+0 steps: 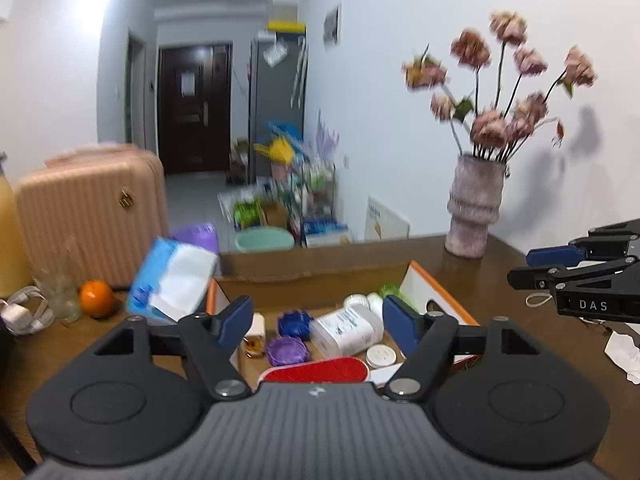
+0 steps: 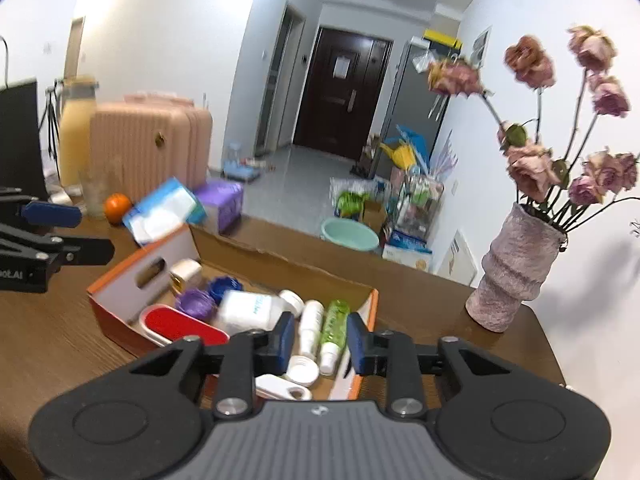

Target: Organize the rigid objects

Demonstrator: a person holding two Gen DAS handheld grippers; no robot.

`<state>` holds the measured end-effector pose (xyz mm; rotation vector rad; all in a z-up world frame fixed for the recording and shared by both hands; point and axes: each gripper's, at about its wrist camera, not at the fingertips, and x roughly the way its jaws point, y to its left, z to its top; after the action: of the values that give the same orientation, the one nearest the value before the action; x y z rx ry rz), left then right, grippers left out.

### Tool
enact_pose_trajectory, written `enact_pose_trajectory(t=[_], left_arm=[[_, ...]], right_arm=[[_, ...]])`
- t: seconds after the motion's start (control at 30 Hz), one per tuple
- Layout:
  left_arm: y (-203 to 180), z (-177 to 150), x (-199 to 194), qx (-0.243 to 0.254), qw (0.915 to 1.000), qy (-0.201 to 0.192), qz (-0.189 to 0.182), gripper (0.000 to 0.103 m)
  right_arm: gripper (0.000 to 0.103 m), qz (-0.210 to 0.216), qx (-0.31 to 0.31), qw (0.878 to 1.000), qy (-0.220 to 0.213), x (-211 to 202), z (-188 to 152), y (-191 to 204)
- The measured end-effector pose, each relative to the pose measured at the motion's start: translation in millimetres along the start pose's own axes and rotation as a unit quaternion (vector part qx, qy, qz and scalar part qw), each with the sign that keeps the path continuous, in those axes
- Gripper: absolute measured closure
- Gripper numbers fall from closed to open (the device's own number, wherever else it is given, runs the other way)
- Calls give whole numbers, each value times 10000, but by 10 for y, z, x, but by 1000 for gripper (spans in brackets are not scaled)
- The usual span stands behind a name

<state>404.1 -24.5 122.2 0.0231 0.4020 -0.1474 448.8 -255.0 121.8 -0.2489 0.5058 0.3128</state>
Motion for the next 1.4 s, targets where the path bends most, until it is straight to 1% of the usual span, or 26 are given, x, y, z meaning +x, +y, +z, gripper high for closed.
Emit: enact_pose_trajectory(t=[0.03, 0.1, 0.13, 0.2, 0.27, 0.33, 0.4, 0.53, 0.63, 0.8, 0.87, 0.93, 1.03, 1.1, 1.2, 1.27, 1.37, 1.4], left_arm=[[-14, -15, -90, 46, 9999, -96, 42, 24], [-49, -62, -290, 132, 9995, -292, 74, 17], [-64, -86, -367, 159, 9992, -355, 89, 16], [-93, -148, -533, 194, 9987, -458, 114, 10], [-114, -219, -677, 192, 9983, -532, 113, 6], [-127, -303, -787, 213, 9980, -583, 112, 2], [-147, -397, -914, 235, 9977, -635, 97, 0], [-130, -535, -1118, 194, 9974, -682, 96, 0], [-81, -627, -1275, 56, 9976, -679, 85, 0], [-1, -809, -1622, -10, 9965, -830, 128, 0], [27, -895, -1765, 61, 9959, -899, 66, 0], [47, -976, -1893, 170, 9948, -1004, 57, 0], [59, -1130, -2090, 389, 9915, -1239, 121, 0], [55, -1263, -2229, 570, 9880, -1419, 234, 0], [56, -1484, -2410, 722, 9839, -1604, 319, 0], [78, -1654, -2493, 672, 9851, -1557, 297, 0], [115, -1905, -2572, 333, 9899, -1330, 372, 0], [112, -1987, -2603, 280, 9903, -1309, 362, 0]], right_arm=[[72, 5, 83, 9999, -81, -68, -20, 7], [70, 45, 270, 9994, -221, -198, -86, 38], [67, 62, 370, 9988, -300, -263, -121, 55], [60, 76, 546, 9974, -459, -388, -209, 111], [37, 77, 686, 9956, -637, -508, -311, 169], [27, 71, 760, 9939, -798, -613, -408, 244], [26, 42, 775, 9924, -953, -741, -508, 328], [18, -3, 823, 9901, -1140, -987, -674, 471], [18, -19, 927, 9877, -1256, -1188, -778, 561], [16, -42, 1219, 9826, -1402, -1523, -939, 725], [12, -48, 1262, 9809, -1482, -1657, -1027, 813], [12, -62, 1237, 9803, -1539, -1759, -1128, 908], [10, -247, 1119, 9820, -1501, -1846, -1297, 1066], [10, -353, 1092, 9825, -1468, -1891, -1418, 1161], [10, -299, 1191, 9824, -1409, -1974, -1629, 1297], [10, -273, 1270, 9816, -1397, -2033, -1796, 1408], [10, -327, 1289, 9816, -1367, -2115, -2023, 1598], [10, -360, 1235, 9823, -1364, -2147, -2097, 1663]])
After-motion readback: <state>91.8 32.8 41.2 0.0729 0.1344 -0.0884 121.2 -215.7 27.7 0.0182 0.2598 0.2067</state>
